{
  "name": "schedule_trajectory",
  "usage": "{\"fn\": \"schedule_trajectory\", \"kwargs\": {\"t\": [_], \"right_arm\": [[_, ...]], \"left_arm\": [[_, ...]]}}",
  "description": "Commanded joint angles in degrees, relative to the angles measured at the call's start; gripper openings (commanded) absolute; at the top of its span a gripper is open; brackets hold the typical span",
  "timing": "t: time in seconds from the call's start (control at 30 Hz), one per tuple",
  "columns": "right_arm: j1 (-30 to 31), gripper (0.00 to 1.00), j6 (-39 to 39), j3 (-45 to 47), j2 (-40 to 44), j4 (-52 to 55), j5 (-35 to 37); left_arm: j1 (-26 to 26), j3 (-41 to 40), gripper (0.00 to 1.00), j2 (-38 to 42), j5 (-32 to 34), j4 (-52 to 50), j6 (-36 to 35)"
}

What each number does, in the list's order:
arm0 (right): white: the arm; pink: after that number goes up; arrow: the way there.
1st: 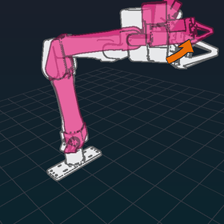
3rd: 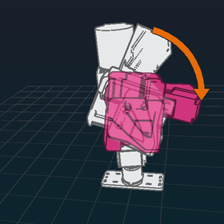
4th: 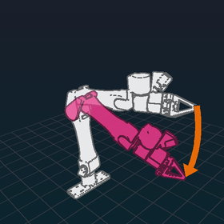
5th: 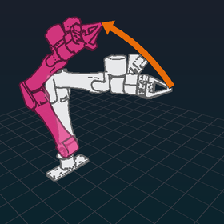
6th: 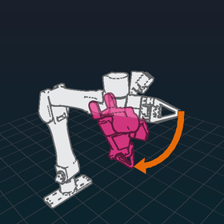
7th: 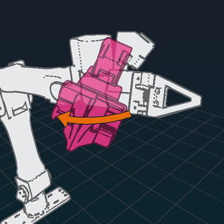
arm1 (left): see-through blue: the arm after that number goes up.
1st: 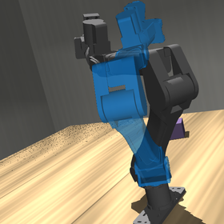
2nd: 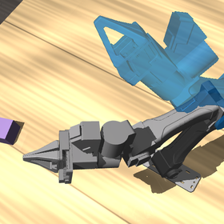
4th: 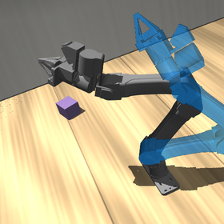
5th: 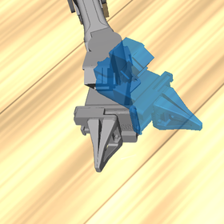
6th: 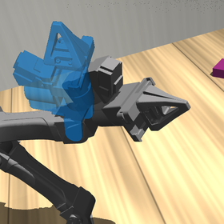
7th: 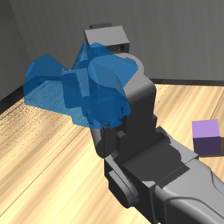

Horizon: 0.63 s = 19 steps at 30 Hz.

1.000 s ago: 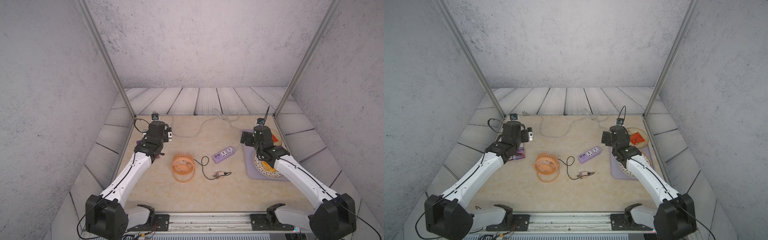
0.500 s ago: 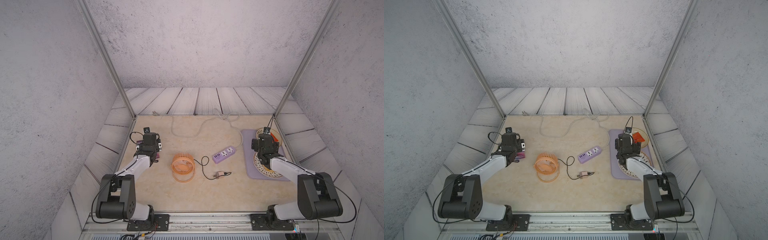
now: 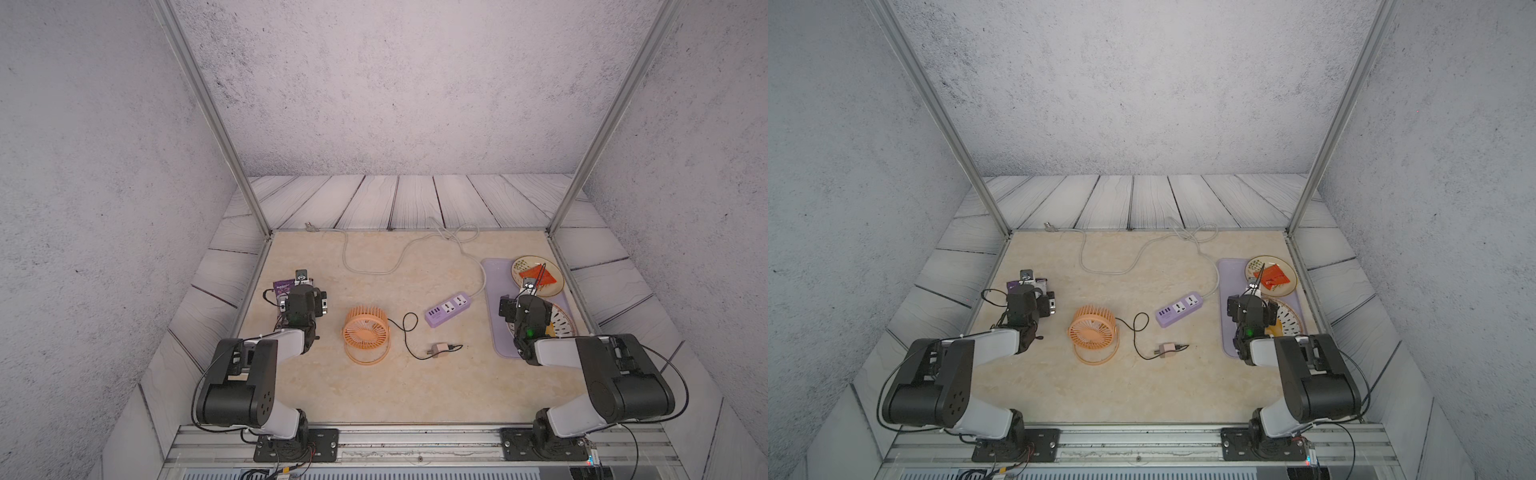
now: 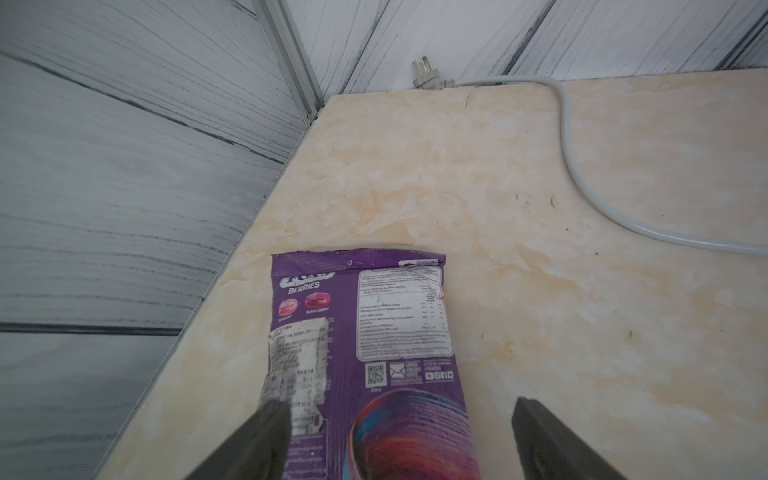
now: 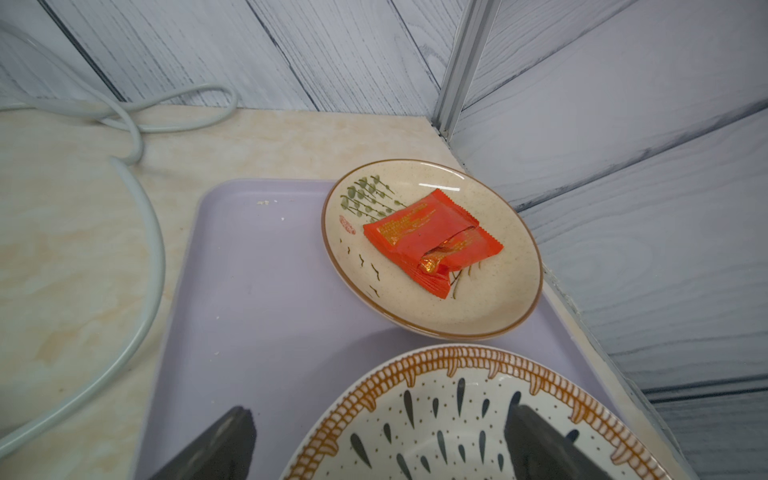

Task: Unplug the desk fan from the power strip
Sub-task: Reset both arms

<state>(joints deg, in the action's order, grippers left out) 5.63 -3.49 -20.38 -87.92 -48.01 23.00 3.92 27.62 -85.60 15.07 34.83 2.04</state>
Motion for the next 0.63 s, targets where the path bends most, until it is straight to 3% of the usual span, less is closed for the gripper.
{"fn": "schedule_trajectory", "kwargs": {"t": [0.0,0.07,0.13,0.27,0.6], "right_arm": [[-1.07,0.99,1.57,1.13,-2.78,-11.72,-6.56],[-1.06,0.99,1.92,-0.81,-0.8,-4.25,-9.23],[-1.05,0.99,1.74,-2.51,-0.31,-0.45,-8.19],[-1.04,0.99,1.62,-2.89,-2.42,-4.47,-7.31],[-1.55,0.99,1.27,-3.45,-2.17,-2.28,-8.61]], "left_arm": [[0.33,-4.33,0.91,-2.72,-3.22,15.68,-2.65],[0.19,-4.45,0.92,-3.2,-3.58,17.3,-2.87],[-0.08,-2.59,0.99,-1.6,-3.08,10.5,-1.77],[0.08,-2.4,1.0,-1.78,4.77,10.74,1.37],[0.11,-2.4,1.0,-2.03,4.88,10.95,1.25]]}}
